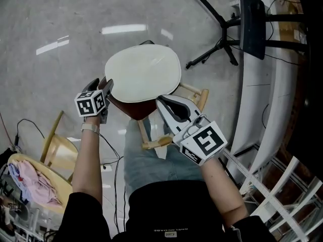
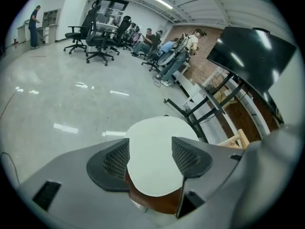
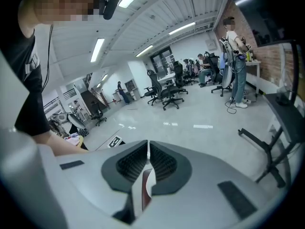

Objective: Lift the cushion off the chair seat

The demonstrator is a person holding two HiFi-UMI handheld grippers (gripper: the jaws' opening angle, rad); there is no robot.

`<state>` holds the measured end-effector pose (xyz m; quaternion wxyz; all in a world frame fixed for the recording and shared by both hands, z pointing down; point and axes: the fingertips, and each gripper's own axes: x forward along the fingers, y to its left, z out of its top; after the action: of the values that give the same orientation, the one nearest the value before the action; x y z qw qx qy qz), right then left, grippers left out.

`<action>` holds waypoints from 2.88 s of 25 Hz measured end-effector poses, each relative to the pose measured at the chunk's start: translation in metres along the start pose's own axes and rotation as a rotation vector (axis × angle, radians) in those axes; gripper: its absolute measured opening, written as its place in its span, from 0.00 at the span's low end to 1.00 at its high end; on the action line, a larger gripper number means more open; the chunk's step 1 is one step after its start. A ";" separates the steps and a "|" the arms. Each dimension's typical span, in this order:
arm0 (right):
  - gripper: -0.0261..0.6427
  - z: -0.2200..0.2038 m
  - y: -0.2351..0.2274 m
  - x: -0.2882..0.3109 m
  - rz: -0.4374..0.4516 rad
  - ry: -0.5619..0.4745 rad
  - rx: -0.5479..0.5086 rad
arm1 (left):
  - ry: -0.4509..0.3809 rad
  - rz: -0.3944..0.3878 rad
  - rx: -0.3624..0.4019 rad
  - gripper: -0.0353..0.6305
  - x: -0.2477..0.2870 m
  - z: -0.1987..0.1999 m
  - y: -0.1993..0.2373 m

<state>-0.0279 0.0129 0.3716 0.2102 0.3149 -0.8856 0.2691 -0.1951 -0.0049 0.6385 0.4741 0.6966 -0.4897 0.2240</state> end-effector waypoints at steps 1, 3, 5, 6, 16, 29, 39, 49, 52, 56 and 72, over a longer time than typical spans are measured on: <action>0.05 -0.002 -0.001 0.002 -0.001 0.004 0.004 | 0.008 0.001 -0.006 0.47 0.006 -0.001 0.005; 0.05 -0.008 -0.002 0.004 -0.006 0.014 0.013 | 0.019 0.000 -0.025 0.47 0.018 -0.003 0.014; 0.05 -0.014 -0.004 0.006 -0.010 0.022 0.022 | 0.022 -0.004 -0.044 0.47 0.030 -0.003 0.021; 0.05 -0.017 -0.005 0.007 -0.012 0.024 0.027 | 0.022 -0.004 -0.048 0.47 0.037 -0.002 0.024; 0.05 -0.043 -0.009 0.000 -0.042 0.042 0.090 | 0.096 -0.019 -0.077 0.47 0.096 -0.023 0.051; 0.05 -0.043 -0.021 -0.001 -0.078 0.025 0.127 | 0.184 -0.072 -0.135 0.48 0.133 -0.039 0.061; 0.05 -0.036 -0.028 -0.006 -0.091 0.007 0.151 | 0.177 -0.080 -0.092 0.23 0.126 -0.033 0.043; 0.05 -0.028 -0.042 -0.024 -0.121 0.014 0.152 | 0.139 -0.042 -0.076 0.15 0.102 -0.021 0.022; 0.05 -0.022 -0.047 -0.030 -0.127 0.010 0.163 | 0.141 -0.038 -0.076 0.15 0.091 -0.019 0.013; 0.05 -0.013 -0.053 -0.042 -0.126 0.013 0.147 | 0.134 -0.025 -0.071 0.15 0.074 -0.012 -0.004; 0.05 0.019 -0.060 -0.089 -0.103 -0.046 0.114 | 0.051 -0.024 -0.015 0.14 0.009 0.019 -0.099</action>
<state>0.0715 0.0015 0.3294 0.1852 0.3777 -0.8560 0.3007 -0.1056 -0.0185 0.5934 0.4942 0.6929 -0.4708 0.2324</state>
